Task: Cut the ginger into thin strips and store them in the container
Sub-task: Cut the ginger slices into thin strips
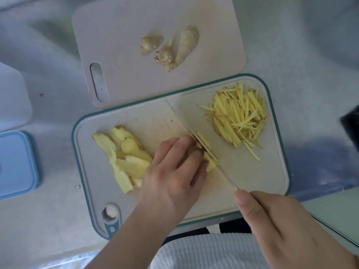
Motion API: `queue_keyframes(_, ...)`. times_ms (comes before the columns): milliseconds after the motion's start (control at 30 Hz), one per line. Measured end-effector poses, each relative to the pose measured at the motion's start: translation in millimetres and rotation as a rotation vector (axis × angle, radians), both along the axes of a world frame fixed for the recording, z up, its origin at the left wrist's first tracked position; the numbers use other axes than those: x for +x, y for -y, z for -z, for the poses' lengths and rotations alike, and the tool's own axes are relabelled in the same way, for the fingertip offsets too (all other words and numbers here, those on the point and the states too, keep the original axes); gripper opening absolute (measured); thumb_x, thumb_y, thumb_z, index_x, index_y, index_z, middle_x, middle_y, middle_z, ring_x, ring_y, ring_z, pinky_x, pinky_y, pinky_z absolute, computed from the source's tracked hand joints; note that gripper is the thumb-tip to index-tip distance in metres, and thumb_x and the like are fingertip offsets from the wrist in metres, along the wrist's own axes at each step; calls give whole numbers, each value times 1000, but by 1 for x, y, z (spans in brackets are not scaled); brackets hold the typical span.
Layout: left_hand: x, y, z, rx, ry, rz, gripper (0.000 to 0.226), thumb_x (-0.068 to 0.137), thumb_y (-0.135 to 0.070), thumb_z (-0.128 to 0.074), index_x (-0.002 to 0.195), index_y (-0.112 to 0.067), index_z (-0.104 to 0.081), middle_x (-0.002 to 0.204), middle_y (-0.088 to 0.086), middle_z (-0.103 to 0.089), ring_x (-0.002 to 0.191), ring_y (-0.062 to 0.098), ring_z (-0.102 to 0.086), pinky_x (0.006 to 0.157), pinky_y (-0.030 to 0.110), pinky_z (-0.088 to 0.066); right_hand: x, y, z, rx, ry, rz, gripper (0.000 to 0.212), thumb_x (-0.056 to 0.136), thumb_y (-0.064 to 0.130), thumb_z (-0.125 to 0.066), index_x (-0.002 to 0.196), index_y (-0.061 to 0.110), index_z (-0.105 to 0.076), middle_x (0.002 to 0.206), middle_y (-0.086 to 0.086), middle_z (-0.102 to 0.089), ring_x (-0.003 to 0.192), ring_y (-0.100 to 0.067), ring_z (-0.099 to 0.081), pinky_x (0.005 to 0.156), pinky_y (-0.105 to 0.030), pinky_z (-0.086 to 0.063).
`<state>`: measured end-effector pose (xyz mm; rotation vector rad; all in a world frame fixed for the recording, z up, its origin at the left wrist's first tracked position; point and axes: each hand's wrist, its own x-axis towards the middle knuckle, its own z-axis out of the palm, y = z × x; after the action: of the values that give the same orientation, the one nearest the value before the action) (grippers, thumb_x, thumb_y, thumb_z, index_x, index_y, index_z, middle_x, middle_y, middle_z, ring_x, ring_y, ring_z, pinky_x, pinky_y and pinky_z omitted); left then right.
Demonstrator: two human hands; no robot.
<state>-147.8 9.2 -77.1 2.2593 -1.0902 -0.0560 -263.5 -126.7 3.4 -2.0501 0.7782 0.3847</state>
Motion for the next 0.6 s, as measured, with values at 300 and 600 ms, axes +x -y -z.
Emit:
queue_keyframes(300, 1, 0, 1, 10, 11, 24, 8, 93, -6, -70, 91, -3, -77, 113, 11, -72, 97, 30, -67, 91, 35, -53, 11, 1, 22, 17, 7, -23, 76, 84, 78, -13, 50, 16, -41, 46, -2, -47, 45, -13, -45, 45, -19, -34)
queue_keyframes(600, 1, 0, -2, 22, 23, 15, 11, 93, -6, -67, 91, -2, -77, 108, 11, -72, 94, 31, -67, 88, 35, -53, -23, -13, 11, -216, 85, 74, 64, 92, 73, -21, 59, 31, -58, 51, 5, -52, 67, -4, -53, 62, -19, -41)
